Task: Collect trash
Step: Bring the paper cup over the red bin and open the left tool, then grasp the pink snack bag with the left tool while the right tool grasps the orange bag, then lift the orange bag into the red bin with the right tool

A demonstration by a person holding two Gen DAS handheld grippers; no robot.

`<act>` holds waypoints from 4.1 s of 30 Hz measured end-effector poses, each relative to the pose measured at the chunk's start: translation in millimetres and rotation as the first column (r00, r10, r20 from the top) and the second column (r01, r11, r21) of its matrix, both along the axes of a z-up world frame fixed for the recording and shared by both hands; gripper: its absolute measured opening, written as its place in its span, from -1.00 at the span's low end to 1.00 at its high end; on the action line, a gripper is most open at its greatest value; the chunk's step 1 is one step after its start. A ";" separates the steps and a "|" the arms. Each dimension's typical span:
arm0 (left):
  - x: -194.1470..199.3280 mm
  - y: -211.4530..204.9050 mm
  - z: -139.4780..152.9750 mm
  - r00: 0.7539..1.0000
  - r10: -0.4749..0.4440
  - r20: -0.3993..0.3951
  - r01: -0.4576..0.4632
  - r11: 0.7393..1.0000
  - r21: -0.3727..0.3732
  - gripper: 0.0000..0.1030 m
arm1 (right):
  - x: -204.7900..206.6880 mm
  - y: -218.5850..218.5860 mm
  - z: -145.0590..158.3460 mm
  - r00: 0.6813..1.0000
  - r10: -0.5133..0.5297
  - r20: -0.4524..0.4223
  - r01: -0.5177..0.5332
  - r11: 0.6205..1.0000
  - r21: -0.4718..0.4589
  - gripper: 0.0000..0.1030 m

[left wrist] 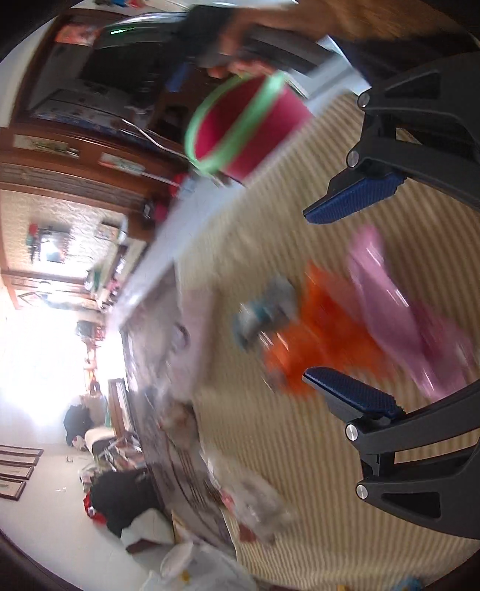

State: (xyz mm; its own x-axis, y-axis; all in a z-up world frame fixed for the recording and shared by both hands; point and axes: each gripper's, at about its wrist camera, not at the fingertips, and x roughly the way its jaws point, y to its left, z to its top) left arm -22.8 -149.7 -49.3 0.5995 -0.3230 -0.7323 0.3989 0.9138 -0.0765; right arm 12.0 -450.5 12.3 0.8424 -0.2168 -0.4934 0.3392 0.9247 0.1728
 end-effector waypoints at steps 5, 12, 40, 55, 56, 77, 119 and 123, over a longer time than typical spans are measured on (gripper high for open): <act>-5.4 18.0 -25.0 0.994 -0.059 -0.091 0.066 0.995 0.078 0.49 | 17.5 48.6 -5.9 0.987 0.146 -0.067 -0.149 0.988 -0.050 0.87; -10.6 7.1 -45.3 0.981 -0.113 -0.160 0.129 0.988 0.090 0.49 | 31.5 95.1 -19.3 0.945 0.287 -0.157 -0.297 0.954 -0.039 0.91; 15.0 155.2 -51.1 0.888 0.434 -0.149 -0.456 0.870 -0.185 0.11 | 42.9 196.6 -42.6 0.713 0.649 -0.264 -0.663 0.747 0.045 0.44; 45.1 163.2 -68.0 0.879 0.444 -0.173 -0.472 0.862 -0.186 0.31 | 54.6 246.7 -96.5 0.540 0.709 -0.453 -0.736 0.659 0.155 0.37; 44.2 162.3 -68.2 0.879 0.444 -0.171 -0.472 0.862 -0.183 0.31 | 54.7 247.1 -97.0 0.538 0.709 -0.456 -0.737 0.658 0.154 0.37; 25.2 162.6 -54.4 0.874 0.483 -0.052 -0.484 0.857 -0.179 -0.61 | 50.2 233.4 -65.0 0.610 0.725 -0.319 -0.729 0.671 0.131 -0.05; -3.0 -10.3 -2.7 0.987 0.157 0.023 -0.153 0.981 -0.117 -0.61 | 12.8 54.9 -21.2 0.894 0.437 -0.093 -0.417 0.891 0.179 -0.03; -1.5 -24.2 -1.5 0.991 0.133 0.027 -0.129 0.985 -0.113 -0.61 | 10.4 46.0 -23.4 0.901 0.425 -0.089 -0.404 0.895 0.191 -0.02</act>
State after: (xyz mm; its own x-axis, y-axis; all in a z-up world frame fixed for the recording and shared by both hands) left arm -24.4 -173.8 -50.8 0.6660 -0.3184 -0.6746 0.2807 0.9448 -0.1688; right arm 22.4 -404.5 -11.0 0.7668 0.2318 -0.5986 -0.0400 0.9480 0.3158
